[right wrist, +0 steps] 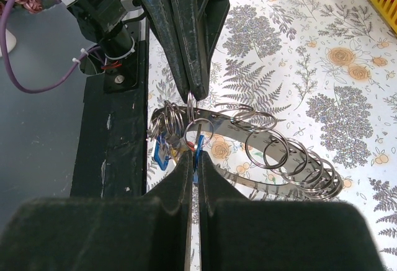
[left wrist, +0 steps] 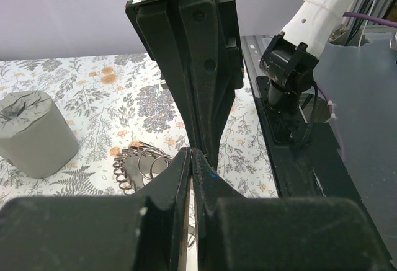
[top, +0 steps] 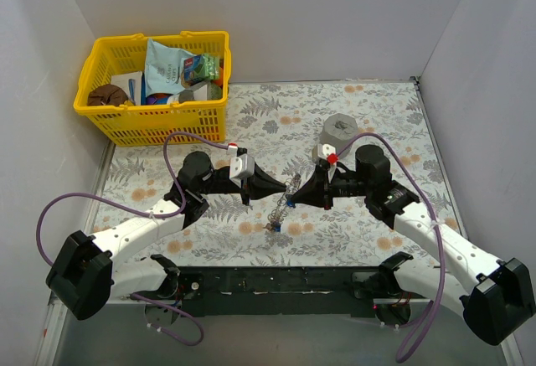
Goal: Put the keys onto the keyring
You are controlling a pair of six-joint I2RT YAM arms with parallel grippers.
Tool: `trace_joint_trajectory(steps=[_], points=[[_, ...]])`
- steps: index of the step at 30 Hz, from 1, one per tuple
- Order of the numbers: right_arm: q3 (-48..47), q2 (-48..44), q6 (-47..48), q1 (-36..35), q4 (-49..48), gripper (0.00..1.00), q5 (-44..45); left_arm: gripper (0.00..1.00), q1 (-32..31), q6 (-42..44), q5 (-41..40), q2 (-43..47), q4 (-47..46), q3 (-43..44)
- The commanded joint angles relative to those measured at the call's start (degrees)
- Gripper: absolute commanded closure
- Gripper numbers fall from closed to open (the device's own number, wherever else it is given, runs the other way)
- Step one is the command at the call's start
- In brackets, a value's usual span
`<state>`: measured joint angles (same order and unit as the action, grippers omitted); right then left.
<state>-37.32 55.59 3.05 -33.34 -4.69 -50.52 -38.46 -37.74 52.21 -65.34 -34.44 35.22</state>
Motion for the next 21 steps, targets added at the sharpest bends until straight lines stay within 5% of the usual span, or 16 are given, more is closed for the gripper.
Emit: trace_joint_trajectory(steps=[1,17,20,21], points=[[1.5,1.2,0.4,0.0,0.8,0.99,-0.7,1.0,0.3,-0.4,-2.0,2.9,-3.6,0.6],[0.8,4.2,2.5,-1.6,3.5,0.99,2.8,1.0,0.3,-0.8,-3.9,2.8,-3.9,0.7],[0.2,1.8,3.1,-1.7,4.4,0.79,5.2,1.0,0.3,-0.2,-4.1,2.9,-3.0,0.6],[0.2,-0.6,3.1,-1.7,4.3,0.63,6.3,1.0,0.3,-0.1,-4.1,2.9,-2.7,0.6]])
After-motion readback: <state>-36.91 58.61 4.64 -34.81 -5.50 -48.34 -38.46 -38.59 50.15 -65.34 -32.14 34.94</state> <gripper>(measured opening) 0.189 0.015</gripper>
